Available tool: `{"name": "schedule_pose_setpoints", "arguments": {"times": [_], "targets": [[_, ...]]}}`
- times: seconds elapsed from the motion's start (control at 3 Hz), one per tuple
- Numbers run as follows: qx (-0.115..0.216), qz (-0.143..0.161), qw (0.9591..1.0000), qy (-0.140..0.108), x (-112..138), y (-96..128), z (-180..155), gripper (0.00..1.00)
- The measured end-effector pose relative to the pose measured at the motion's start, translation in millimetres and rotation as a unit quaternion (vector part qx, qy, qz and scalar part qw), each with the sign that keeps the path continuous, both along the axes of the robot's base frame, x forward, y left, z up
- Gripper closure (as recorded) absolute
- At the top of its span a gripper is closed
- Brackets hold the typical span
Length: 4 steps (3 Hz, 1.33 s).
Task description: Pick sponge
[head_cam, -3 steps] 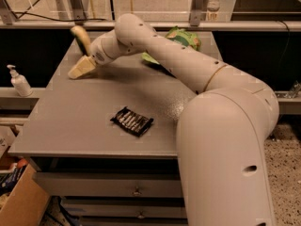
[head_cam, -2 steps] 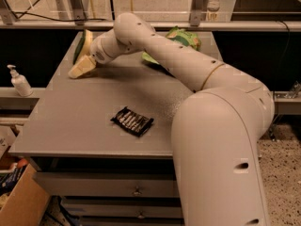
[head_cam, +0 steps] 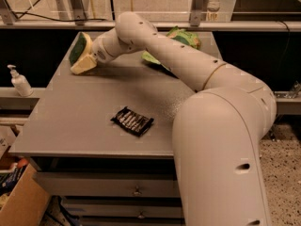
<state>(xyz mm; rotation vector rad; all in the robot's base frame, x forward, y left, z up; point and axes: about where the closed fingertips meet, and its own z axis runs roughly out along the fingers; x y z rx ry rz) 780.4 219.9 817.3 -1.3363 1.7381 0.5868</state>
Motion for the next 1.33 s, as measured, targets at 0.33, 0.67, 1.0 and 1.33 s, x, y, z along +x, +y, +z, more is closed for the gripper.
{"name": "schedule_pose_setpoints", "arguments": {"times": [0.33,0.67,1.0,1.33], "targets": [[0.0,0.0,1.0,0.0,0.0,-0.1,0.4,1.0],[0.0,0.0,1.0,0.0,0.0,-0.1,0.6,1.0],[0.0,0.0,1.0,0.0,0.0,-0.2,0.9,1.0],[0.0,0.0,1.0,0.0,-0.1,-0.2,1.8,1.0]]}}
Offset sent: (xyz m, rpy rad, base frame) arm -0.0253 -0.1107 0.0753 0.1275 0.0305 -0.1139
